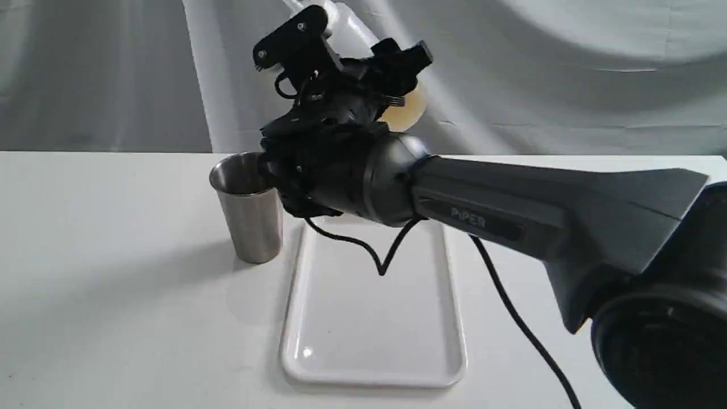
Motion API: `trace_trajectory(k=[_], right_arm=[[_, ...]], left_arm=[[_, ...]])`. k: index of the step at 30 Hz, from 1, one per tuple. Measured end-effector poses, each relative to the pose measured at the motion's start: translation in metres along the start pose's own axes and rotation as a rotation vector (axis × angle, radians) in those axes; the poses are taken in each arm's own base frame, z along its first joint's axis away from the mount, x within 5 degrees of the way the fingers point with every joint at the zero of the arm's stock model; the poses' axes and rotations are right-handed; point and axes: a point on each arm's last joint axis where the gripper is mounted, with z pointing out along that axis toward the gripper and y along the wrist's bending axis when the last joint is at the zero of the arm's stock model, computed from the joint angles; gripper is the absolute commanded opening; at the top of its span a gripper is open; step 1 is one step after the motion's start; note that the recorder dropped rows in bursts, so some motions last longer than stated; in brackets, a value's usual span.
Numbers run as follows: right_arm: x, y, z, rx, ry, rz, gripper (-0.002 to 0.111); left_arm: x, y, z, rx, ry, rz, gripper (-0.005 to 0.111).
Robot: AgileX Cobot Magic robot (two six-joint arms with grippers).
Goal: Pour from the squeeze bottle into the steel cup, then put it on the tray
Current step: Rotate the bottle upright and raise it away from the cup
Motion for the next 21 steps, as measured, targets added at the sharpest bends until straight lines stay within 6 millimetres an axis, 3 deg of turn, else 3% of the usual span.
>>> trace_trajectory(k=[7,13,21], right_arm=[[-0.016,-0.015,-0.006,-0.007,-0.022,0.213,0.036],[-0.027,-0.027,-0.011,-0.003,-0.036,0.252,0.036],[-0.027,-0.028,-0.011,-0.005,-0.028,0.262,0.036]], left_arm=[[0.000,0.000,0.000,0.000,0.000,0.000,0.008],[0.000,0.000,0.000,0.000,0.000,0.000,0.008],[0.000,0.000,0.000,0.000,0.000,0.000,0.008]])
